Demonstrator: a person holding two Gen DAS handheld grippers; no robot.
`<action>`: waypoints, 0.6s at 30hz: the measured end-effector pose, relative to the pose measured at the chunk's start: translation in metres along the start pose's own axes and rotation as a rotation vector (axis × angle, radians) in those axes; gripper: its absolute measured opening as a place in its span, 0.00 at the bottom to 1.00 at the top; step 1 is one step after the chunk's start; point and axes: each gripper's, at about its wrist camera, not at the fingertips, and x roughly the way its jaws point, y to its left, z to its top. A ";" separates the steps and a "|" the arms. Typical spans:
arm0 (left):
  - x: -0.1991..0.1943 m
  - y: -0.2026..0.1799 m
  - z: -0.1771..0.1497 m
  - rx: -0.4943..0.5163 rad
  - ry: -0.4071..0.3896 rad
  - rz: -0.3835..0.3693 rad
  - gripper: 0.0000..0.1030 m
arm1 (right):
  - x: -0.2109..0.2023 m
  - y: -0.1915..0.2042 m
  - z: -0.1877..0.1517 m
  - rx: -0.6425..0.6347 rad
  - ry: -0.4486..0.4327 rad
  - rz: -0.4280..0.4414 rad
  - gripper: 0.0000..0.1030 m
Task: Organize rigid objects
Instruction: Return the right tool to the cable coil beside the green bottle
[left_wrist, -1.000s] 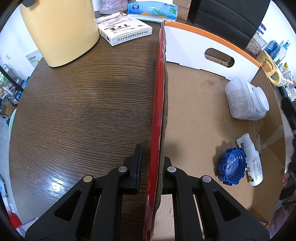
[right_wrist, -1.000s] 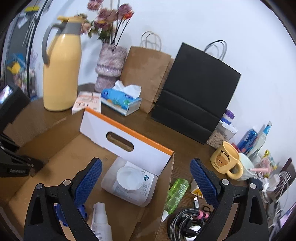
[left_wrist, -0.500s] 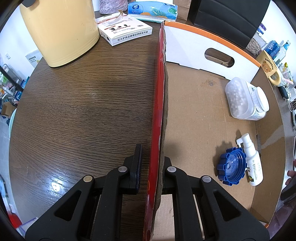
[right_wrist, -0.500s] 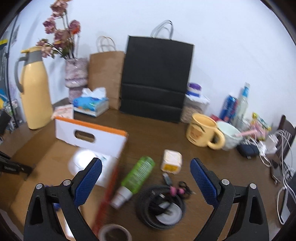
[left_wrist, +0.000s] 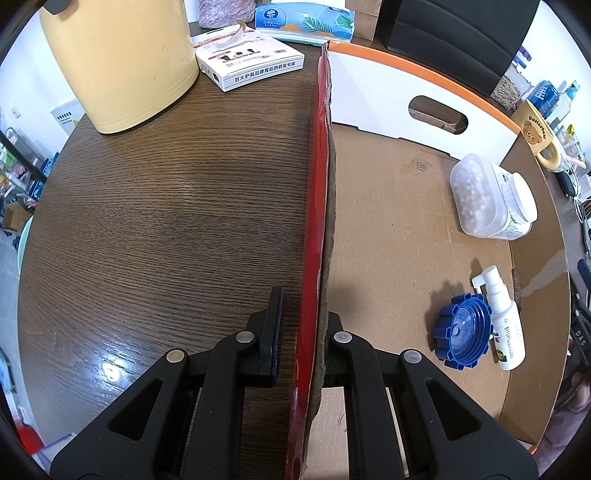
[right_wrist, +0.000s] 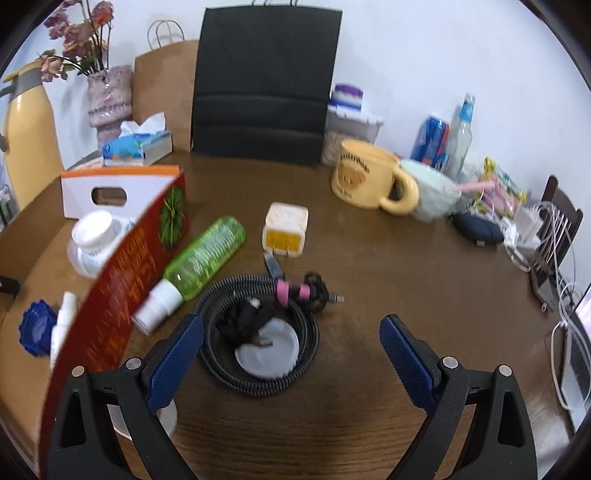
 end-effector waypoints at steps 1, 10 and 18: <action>0.000 0.000 0.000 0.000 0.000 0.000 0.07 | 0.002 -0.001 -0.002 0.004 0.010 0.006 0.96; 0.000 0.000 0.000 0.000 0.000 0.000 0.07 | 0.013 -0.001 -0.005 0.009 0.032 0.000 0.96; 0.000 0.000 0.000 0.000 0.000 0.000 0.07 | 0.011 0.008 -0.001 -0.030 0.009 0.014 0.90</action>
